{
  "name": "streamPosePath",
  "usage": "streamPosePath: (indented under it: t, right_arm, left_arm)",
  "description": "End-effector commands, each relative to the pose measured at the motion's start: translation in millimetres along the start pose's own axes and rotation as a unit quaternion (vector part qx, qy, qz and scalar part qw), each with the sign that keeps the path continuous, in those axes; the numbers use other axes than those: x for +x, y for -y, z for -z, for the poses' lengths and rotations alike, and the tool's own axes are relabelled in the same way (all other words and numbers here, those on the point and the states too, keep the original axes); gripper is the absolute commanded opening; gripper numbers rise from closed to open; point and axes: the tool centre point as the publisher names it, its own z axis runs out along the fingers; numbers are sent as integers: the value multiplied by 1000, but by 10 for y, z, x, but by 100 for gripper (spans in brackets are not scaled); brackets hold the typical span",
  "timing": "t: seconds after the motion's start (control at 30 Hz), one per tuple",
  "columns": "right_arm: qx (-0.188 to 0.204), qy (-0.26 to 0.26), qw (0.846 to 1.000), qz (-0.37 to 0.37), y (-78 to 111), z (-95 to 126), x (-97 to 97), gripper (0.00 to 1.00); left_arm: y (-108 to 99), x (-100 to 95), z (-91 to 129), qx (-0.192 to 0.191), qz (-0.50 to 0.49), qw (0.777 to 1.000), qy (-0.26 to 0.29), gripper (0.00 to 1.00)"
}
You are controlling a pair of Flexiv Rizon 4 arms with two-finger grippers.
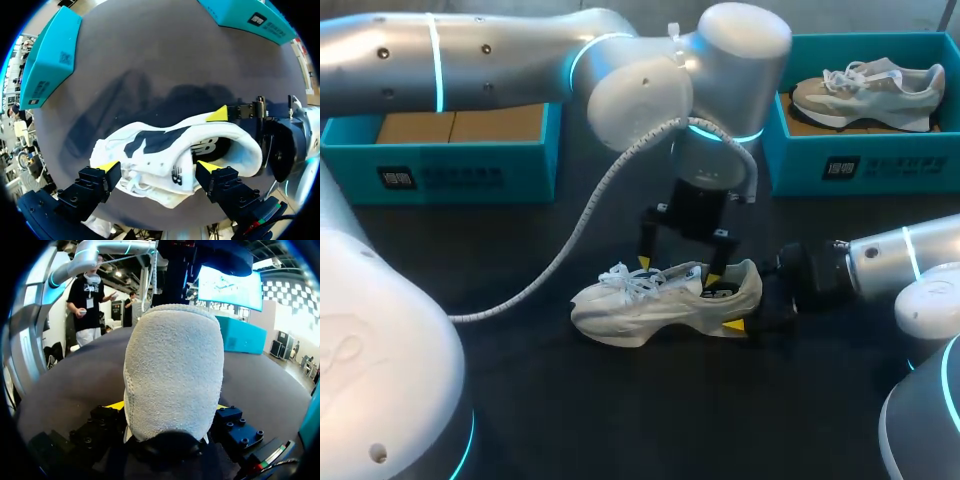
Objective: Take the shoe out of the shoebox, open the shoe tongue, remove and reinsert the insole, then place the shoe into the shoebox
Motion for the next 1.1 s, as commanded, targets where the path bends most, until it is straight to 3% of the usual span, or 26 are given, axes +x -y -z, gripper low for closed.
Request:
streamPosePath:
  t: [0.03, 0.27, 0.3, 0.37, 0.43, 0.57, 0.67, 0.83, 1.1]
  right_arm:
    - [1, 1, 1000, 0, -6, -1, 15, 0]
    - [1, 1, 1000, 0, -6, -1, 15, 0]
    - [1, 1, 1000, 0, -6, -1, 15, 0]
    - [1, 1, 1000, 0, -6, -1, 15, 0]
    - [1, 1, 1000, 0, -6, -1, 15, 0]
    - [1, 1, 1000, 0, -6, -1, 15, 0]
    - [1, 1, 1000, 0, -6, -1, 15, 0]
    - [1, 1, 1000, 0, -6, -1, 15, 0]
    - [1, 1, 1000, 0, -6, -1, 15, 0]
  left_arm:
    - [-48, -135, 21, -1, 10, 1000, 2, 100]
    - [-161, -395, 117, 0, 36, 999, -4, 98]
    - [-179, -418, 132, 0, 37, 999, -4, 92]
    - [-208, -445, 145, -1, 39, 999, -5, 71]
    - [-242, -466, 162, -3, 40, 999, -13, 43]
    - [-267, -468, 158, -15, 35, 998, -49, 15]
    - [-276, -459, 123, -26, 31, 997, -72, 0]
    - [-313, -488, 127, -35, 24, 994, -105, 0]
    - [-385, -828, 225, -32, 25, 990, -133, 0]
